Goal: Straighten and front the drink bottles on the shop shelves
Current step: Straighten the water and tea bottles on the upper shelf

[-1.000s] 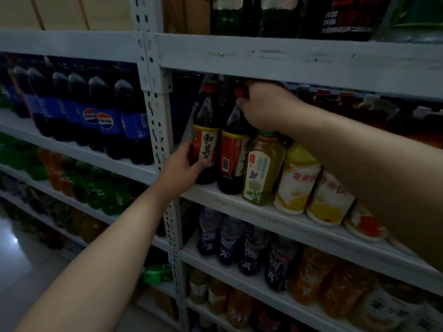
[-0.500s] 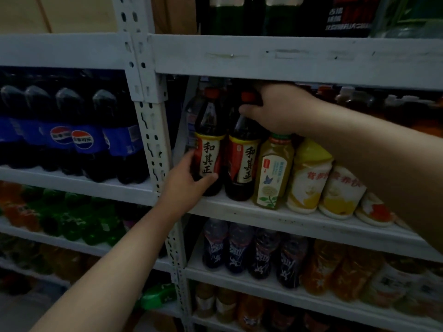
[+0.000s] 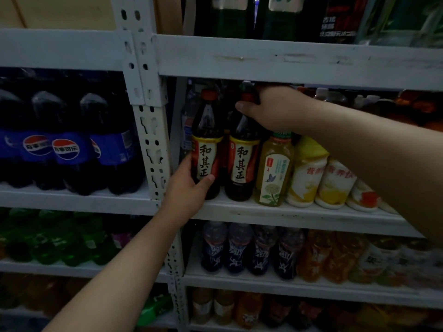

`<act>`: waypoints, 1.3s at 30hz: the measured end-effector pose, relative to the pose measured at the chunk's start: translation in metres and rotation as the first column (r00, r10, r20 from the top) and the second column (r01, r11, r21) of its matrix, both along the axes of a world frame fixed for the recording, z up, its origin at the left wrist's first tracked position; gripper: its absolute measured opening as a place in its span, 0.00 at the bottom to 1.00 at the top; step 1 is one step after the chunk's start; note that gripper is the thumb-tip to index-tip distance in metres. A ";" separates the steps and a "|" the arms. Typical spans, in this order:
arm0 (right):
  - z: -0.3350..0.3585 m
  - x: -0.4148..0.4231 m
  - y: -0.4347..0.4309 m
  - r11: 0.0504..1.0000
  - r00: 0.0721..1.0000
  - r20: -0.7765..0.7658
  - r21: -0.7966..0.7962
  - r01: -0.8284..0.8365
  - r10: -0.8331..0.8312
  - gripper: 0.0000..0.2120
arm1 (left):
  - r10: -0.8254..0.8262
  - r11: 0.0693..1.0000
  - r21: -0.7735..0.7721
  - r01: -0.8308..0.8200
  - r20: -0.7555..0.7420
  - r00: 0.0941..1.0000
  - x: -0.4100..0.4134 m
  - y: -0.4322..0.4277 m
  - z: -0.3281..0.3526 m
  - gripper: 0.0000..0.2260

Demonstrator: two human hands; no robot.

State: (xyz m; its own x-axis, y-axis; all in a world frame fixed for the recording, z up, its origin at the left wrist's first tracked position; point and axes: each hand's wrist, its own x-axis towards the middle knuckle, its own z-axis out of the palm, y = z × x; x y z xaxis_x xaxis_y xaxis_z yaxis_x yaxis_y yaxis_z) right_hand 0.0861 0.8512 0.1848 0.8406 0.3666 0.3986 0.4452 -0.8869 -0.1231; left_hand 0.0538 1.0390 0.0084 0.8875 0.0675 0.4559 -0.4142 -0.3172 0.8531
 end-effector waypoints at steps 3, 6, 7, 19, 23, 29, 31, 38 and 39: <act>-0.001 -0.001 -0.001 1.000 1.000 0.000 0.017 0.000 0.000 0.24 | -0.031 0.999 -0.029 0.031 -0.005 1.000 0.003 0.001 -0.001 0.20; -0.002 0.001 -0.003 0.999 1.000 0.003 0.044 -0.019 0.018 0.24 | -0.047 0.999 -0.022 0.046 -0.005 0.999 0.003 0.002 -0.002 0.20; -0.003 0.003 -0.004 0.998 1.000 0.004 0.054 -0.025 0.025 0.23 | -0.050 0.999 -0.018 0.050 -0.003 0.999 0.003 0.003 -0.002 0.21; -0.006 0.004 -0.010 0.999 0.995 0.100 0.042 0.011 -0.015 0.25 | 0.070 0.993 0.096 -0.070 0.001 0.998 -0.008 -0.001 -0.001 0.27; -0.023 -0.017 -0.020 0.996 0.953 0.287 0.017 0.091 -0.092 0.26 | 0.148 0.972 0.173 -0.159 0.075 0.986 -0.033 -0.007 -0.019 0.31; -0.134 -0.066 -0.048 0.941 0.713 0.663 0.040 -0.336 0.227 0.12 | 0.359 0.889 0.180 -0.422 0.299 0.884 -0.073 -0.014 -0.100 0.14; -0.191 -0.077 -0.054 0.910 0.804 0.486 0.040 -0.412 0.343 0.08 | 0.317 0.916 0.227 -0.331 0.097 0.944 -0.073 -0.016 -0.126 0.14; -0.295 -0.067 -0.052 0.994 0.993 -0.049 -0.019 -0.111 0.110 0.17 | 0.168 0.958 0.266 -0.103 -0.234 0.958 -0.032 -0.019 -0.153 0.25; -0.297 -0.063 -0.047 0.996 0.997 0.013 -0.049 -0.081 0.082 0.17 | 0.157 0.961 0.262 -0.088 -0.255 0.954 -0.026 -0.019 -0.151 0.27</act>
State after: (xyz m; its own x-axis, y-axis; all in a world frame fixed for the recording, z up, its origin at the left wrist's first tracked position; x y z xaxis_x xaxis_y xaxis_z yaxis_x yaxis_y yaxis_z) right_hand 0.0234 0.8043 -0.1119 0.8014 0.4527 0.3910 0.5176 -0.8524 -0.0739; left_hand 0.0280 1.0195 -0.1428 0.9712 0.1001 0.2161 -0.1235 -0.5644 0.8162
